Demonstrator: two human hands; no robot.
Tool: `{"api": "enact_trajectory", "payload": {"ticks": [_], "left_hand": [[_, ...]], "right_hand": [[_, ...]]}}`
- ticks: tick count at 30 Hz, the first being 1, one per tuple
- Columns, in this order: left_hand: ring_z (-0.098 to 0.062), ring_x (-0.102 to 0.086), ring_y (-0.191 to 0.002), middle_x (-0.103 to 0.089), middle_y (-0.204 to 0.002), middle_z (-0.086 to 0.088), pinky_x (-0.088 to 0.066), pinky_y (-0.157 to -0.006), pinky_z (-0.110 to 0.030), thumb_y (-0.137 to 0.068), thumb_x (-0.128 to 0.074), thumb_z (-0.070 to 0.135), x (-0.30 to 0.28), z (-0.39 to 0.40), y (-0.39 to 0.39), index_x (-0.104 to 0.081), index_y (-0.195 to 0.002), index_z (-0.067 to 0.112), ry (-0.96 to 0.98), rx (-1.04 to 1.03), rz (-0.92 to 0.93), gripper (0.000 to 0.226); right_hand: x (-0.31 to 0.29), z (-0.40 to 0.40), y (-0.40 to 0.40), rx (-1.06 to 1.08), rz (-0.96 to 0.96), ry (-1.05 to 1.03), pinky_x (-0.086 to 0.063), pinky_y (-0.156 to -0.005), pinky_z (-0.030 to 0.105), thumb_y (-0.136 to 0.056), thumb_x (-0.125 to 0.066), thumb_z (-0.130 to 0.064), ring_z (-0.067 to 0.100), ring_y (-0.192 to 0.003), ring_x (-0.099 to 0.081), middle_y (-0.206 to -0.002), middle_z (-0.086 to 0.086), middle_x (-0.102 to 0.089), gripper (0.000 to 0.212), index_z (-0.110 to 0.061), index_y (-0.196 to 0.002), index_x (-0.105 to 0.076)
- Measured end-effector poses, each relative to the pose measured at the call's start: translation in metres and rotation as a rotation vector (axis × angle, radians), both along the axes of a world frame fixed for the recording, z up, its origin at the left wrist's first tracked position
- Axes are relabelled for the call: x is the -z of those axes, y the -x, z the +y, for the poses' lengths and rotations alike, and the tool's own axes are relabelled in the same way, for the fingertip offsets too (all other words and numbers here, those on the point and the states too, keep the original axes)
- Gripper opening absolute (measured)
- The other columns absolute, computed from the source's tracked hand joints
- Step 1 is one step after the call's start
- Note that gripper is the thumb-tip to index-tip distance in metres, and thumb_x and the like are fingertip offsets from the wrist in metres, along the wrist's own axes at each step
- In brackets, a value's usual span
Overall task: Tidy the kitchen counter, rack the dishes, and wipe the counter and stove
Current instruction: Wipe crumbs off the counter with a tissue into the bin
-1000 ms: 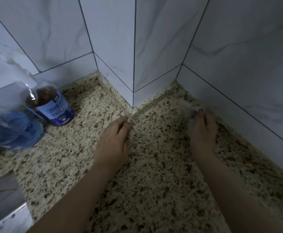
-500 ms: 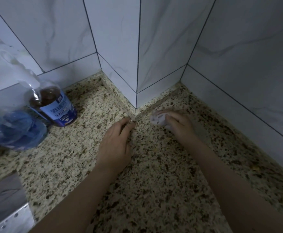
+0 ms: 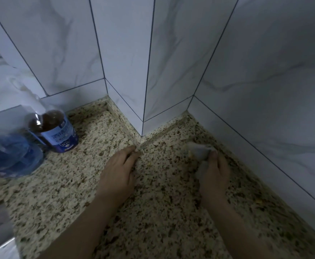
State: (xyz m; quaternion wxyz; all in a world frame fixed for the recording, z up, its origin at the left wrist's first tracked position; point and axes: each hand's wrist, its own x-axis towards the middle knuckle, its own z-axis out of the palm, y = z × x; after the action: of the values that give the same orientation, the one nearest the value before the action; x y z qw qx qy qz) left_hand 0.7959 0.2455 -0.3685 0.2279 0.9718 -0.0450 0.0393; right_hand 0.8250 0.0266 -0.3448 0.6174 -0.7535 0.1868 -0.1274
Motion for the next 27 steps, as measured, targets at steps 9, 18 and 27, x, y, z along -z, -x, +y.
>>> {"api": "enact_trajectory", "payload": {"ticks": [9,18,27], "left_hand": [[-0.022,-0.040,-0.132,-0.045,-0.142,-0.004,-0.029,-0.113,-0.039,-0.077,-0.021,0.021,0.005,0.000,-0.001,-0.044,-0.139,0.013,0.054,-0.029,-0.001,0.066],[-0.026,-0.041,-0.130,-0.045,-0.140,-0.012,-0.031,-0.111,-0.042,-0.076,-0.019,0.013,-0.003,-0.002,0.004,-0.041,-0.139,0.004,0.072,-0.011,-0.011,0.067],[-0.032,-0.043,-0.127,-0.050,-0.136,-0.011,-0.036,-0.106,-0.045,-0.076,-0.037,0.019,-0.009,0.005,0.028,-0.056,-0.126,0.008,-0.162,0.015,0.001,0.055]], "right_hand": [[0.025,0.036,-0.069,-0.190,0.105,0.351,-0.046,-0.087,0.032,-0.102,-0.033,-0.031,0.024,-0.106,-0.058,-0.117,0.005,-0.064,0.036,-0.018,-0.117,-0.063],[0.031,0.034,-0.033,-0.763,0.142,0.057,-0.048,-0.098,0.041,-0.099,-0.039,-0.027,0.010,-0.112,-0.059,-0.117,-0.010,-0.066,0.032,-0.026,-0.105,-0.070],[0.017,0.025,0.019,-0.865,0.216,-0.049,-0.051,-0.093,0.049,-0.085,-0.047,-0.029,0.027,-0.102,-0.065,-0.103,0.008,-0.072,0.030,-0.025,-0.080,-0.077]]}}
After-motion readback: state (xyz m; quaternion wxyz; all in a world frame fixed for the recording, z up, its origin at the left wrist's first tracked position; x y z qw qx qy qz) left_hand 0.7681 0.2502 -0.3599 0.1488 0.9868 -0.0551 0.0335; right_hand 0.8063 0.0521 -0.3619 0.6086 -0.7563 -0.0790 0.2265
